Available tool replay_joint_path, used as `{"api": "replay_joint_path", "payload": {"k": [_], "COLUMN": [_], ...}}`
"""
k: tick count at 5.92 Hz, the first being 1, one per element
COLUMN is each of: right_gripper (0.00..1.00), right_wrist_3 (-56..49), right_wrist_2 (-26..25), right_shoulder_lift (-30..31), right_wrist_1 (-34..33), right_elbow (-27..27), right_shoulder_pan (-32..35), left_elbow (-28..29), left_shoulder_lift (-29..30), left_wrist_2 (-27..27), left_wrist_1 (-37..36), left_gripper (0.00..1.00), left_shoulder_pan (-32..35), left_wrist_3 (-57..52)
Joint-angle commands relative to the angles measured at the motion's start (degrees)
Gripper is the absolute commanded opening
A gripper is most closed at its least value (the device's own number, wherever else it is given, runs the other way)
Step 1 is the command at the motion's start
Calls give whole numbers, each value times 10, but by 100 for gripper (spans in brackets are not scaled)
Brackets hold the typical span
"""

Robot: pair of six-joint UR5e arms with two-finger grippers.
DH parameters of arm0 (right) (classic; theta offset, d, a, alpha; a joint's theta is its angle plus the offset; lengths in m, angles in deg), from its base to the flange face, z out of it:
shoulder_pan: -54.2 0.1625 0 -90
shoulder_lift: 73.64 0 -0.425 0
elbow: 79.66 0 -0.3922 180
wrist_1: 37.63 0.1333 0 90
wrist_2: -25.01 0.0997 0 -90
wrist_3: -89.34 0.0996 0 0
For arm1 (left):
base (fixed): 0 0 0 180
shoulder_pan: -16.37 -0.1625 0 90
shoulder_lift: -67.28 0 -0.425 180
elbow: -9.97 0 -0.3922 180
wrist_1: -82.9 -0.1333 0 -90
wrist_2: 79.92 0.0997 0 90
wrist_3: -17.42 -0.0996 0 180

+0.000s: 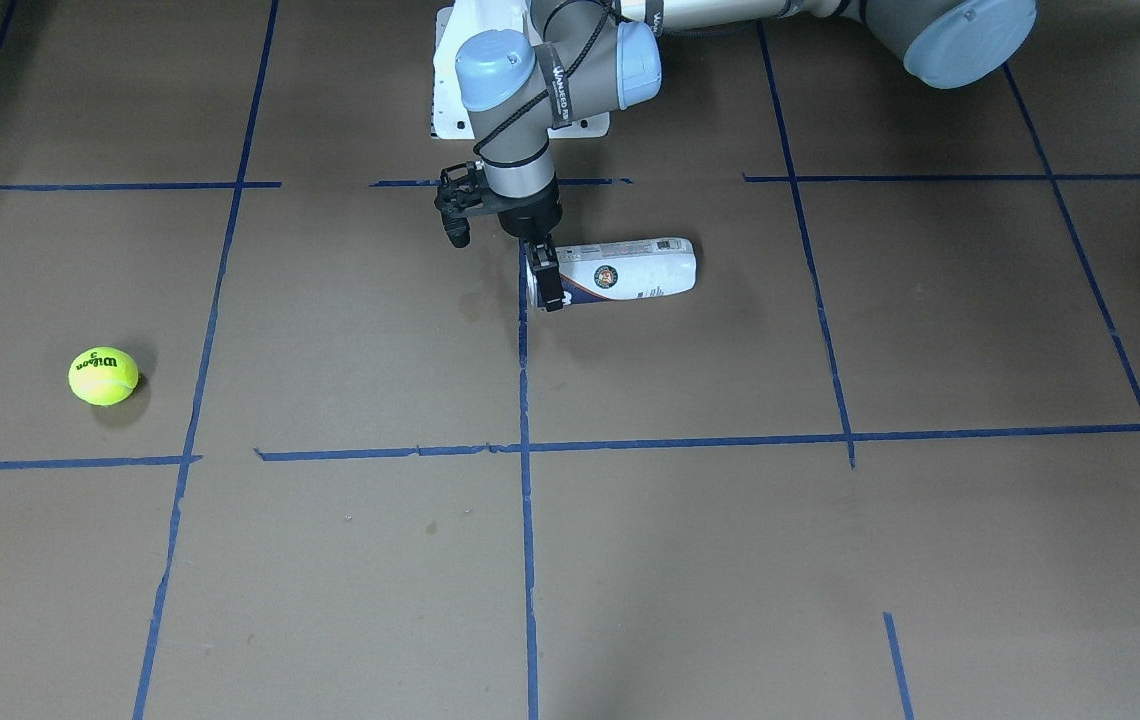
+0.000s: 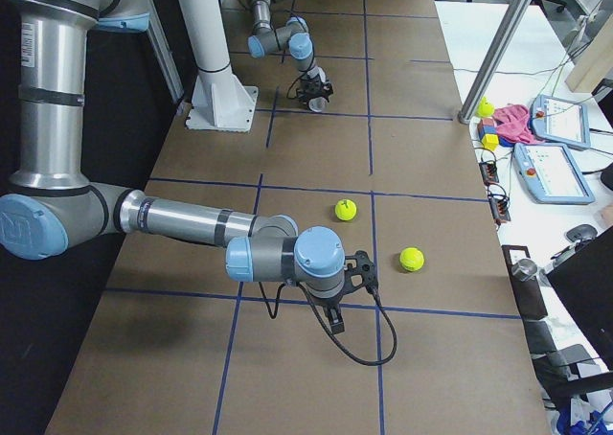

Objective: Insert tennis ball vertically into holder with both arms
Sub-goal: 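Close the left gripper around the can's body, then lift the can with the left gripper and stand it upright, open end up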

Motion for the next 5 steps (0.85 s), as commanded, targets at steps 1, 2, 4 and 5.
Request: {"api": "replay_joint_path", "payload": {"k": [1,2,4,5], "right_gripper": [100,100,100,100], "right_wrist_3": [0,0,0,0], "right_wrist_2": [0,0,0,0], "right_shoulder_lift": [-1,-1,-1,-1], "right_wrist_1": [0,0,0,0], "right_elbow": [0,0,1,1], "right_shoulder_pan": [0,0,0,0], "left_elbow": [-1,-1,-79,-137], "left_shoulder_lift": [0,0,3,5], "left_wrist_2": [0,0,-2,-4], "left_wrist_1": [12,28,37,42], "left_gripper": [82,81,81,81], "left_shoulder_pan": [1,2,17,34], "left_wrist_3": [1,1,1,1]}}
